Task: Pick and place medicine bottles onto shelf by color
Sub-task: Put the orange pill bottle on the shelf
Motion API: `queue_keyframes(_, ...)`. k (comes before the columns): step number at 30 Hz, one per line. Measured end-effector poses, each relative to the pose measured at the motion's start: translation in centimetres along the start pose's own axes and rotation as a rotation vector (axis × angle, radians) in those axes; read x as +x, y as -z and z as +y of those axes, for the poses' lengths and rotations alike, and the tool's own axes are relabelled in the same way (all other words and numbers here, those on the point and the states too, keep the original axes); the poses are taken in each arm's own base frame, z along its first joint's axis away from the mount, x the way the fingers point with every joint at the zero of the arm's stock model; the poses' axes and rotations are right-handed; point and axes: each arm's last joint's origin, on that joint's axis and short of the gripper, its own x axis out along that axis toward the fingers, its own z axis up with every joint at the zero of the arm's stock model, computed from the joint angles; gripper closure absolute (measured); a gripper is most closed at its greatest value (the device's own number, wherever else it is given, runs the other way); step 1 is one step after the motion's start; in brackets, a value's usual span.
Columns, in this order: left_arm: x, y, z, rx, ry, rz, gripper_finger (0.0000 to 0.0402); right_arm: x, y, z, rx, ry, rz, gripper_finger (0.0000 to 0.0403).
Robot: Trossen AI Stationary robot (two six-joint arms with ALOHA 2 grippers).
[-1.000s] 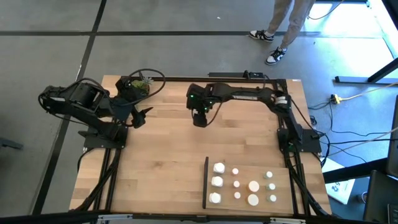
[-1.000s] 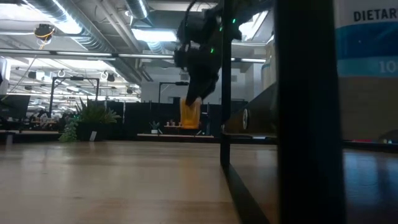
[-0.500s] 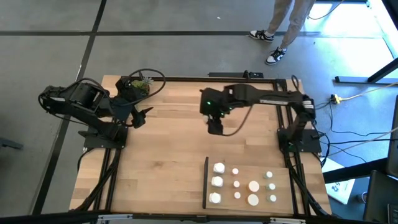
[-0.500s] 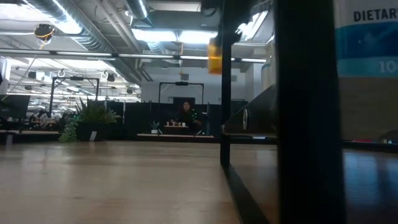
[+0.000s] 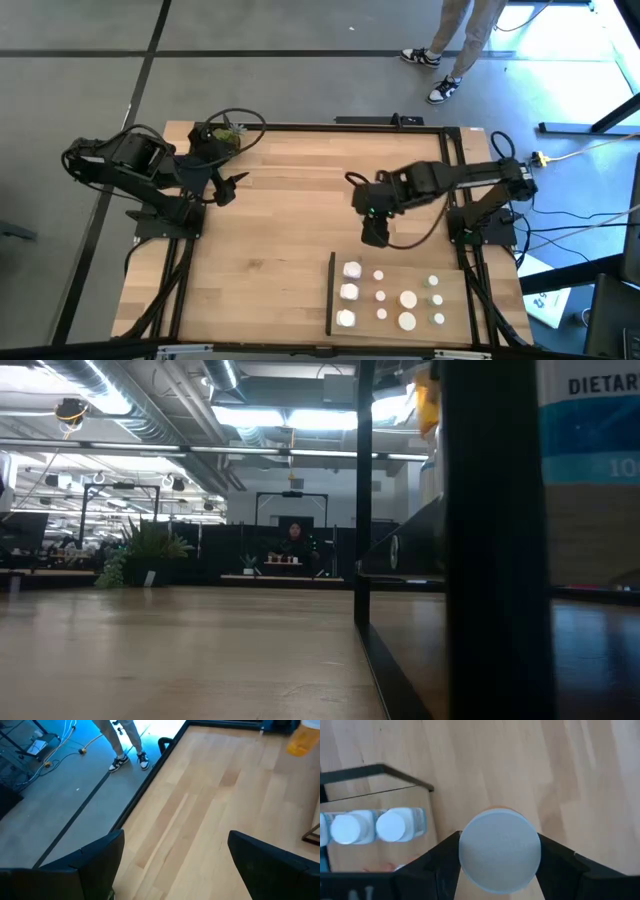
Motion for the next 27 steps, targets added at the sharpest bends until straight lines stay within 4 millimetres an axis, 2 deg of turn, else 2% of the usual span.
queue_keyframes(6,0.3,-0.1,-0.4,0.021,0.016,0.011,0.0051,0.2,3.8,1.1,0.146,0.003,0.044,0.0187)
queue_keyframes(10,0.2,-0.2,-0.7,0.048,0.112,0.029,0.0051,0.3,6.2,2.2,0.245,-0.021,0.046,0.0187)
queue_keyframes(17,1.0,-1.5,-2.6,0.164,0.271,-0.024,0.0051,1.0,10.3,4.5,0.415,-0.032,0.067,0.0187)
queue_keyframes(22,1.5,-1.9,-3.2,0.199,0.274,-0.041,0.0051,2.1,12.5,6.2,0.482,0.006,0.010,0.0187)
queue_keyframes(27,1.9,-2.1,-3.6,0.227,0.269,-0.036,0.0051,3.1,14.6,7.2,0.565,0.024,0.033,0.0187)
